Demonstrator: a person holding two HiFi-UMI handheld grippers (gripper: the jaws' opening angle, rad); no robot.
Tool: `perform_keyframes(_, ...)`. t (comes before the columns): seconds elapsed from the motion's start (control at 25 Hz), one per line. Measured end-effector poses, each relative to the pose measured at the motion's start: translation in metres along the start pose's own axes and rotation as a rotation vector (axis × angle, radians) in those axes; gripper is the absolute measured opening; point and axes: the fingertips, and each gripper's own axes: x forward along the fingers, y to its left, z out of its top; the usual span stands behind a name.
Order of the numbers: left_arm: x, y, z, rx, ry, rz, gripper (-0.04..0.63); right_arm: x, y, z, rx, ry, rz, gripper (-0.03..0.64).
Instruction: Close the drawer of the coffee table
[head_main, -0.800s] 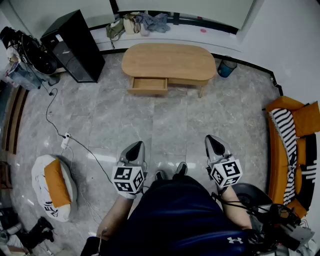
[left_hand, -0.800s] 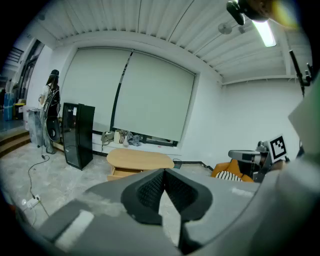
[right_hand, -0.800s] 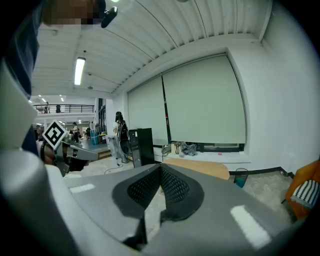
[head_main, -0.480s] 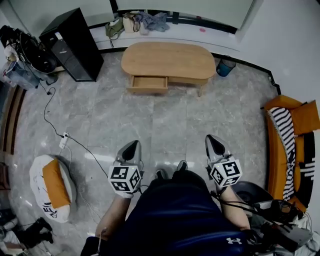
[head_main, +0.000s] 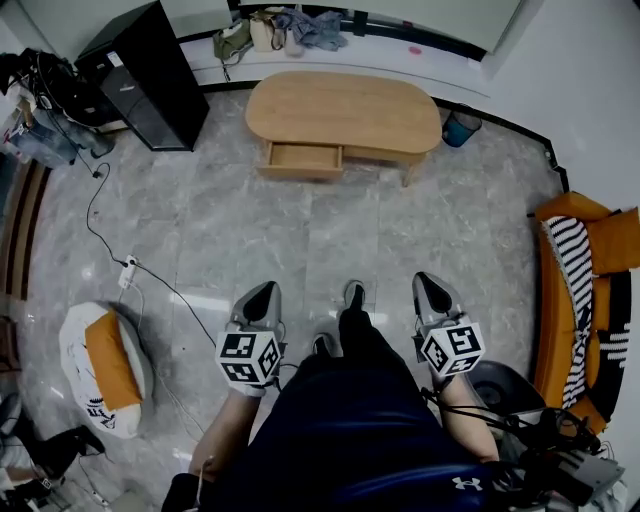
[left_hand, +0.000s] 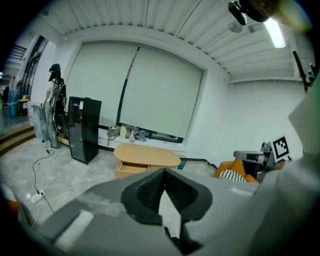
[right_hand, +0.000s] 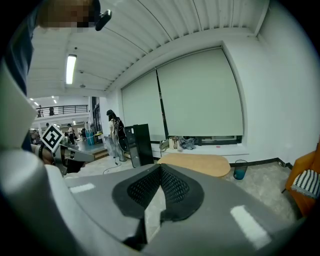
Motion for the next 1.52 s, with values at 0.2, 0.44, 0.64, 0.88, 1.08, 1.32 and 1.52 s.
perform_keyframes(0.2,0.038,0.015,0.024,0.003,0.003,0.042,0.002,0.052,-0.03,0.019,0.013,-0.013,0.026,0.003)
perform_keyframes(0.44,0.092,0.022,0.063,-0.01,0.004,0.084,0.002,0.116,-0.083,0.049,0.046,-0.005,0.044,0.002)
perform_keyframes(0.64,0.133,0.019,0.096,-0.026,-0.019,0.108,0.002,0.164,-0.109,0.069,0.082,-0.007,0.094,0.002)
perform_keyframes(0.88,0.163,0.026,0.114,-0.028,-0.017,0.143,0.003,0.198,-0.125,0.087,0.066,-0.012,0.144,0.002)
perform_keyframes(1.08,0.189,0.017,0.128,-0.082,-0.03,0.146,0.002,0.213,-0.15,0.093,0.068,0.014,0.153,0.002)
perform_keyframes(1.32,0.203,0.016,0.126,-0.09,-0.02,0.152,0.002,0.229,-0.152,0.087,0.077,0.038,0.18,0.002)
perform_keyframes(1.52,0.214,0.033,0.121,-0.108,0.001,0.171,0.002,0.247,-0.16,0.084,0.085,0.057,0.177,0.002)
